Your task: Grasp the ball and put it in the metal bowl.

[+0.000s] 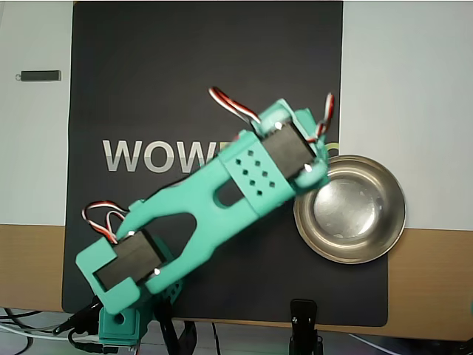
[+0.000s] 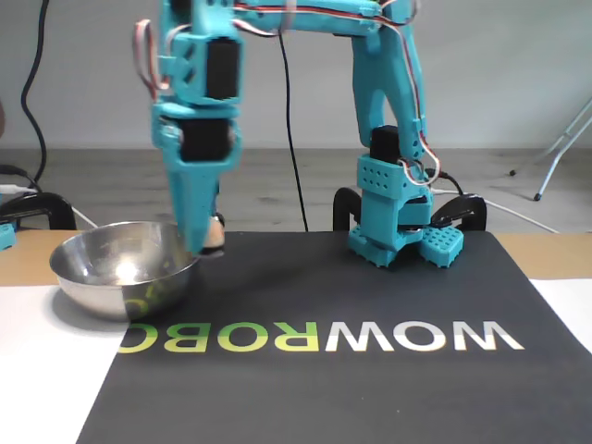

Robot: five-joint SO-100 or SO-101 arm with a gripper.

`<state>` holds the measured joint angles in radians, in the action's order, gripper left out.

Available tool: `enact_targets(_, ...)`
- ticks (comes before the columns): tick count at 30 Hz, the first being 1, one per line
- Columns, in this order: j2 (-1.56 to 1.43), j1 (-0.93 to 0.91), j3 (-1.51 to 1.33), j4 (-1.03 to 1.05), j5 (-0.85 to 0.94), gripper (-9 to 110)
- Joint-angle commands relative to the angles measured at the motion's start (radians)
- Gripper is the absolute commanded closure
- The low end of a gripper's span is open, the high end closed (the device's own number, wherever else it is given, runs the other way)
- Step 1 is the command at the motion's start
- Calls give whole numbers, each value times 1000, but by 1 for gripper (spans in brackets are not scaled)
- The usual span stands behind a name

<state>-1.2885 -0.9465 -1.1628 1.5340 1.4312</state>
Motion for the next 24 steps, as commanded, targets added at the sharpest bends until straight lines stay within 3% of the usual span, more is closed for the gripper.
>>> enact_targets(1,-60,-31,14,-6,5,74)
enact_targets(24,41,-209,95,-2,0,74)
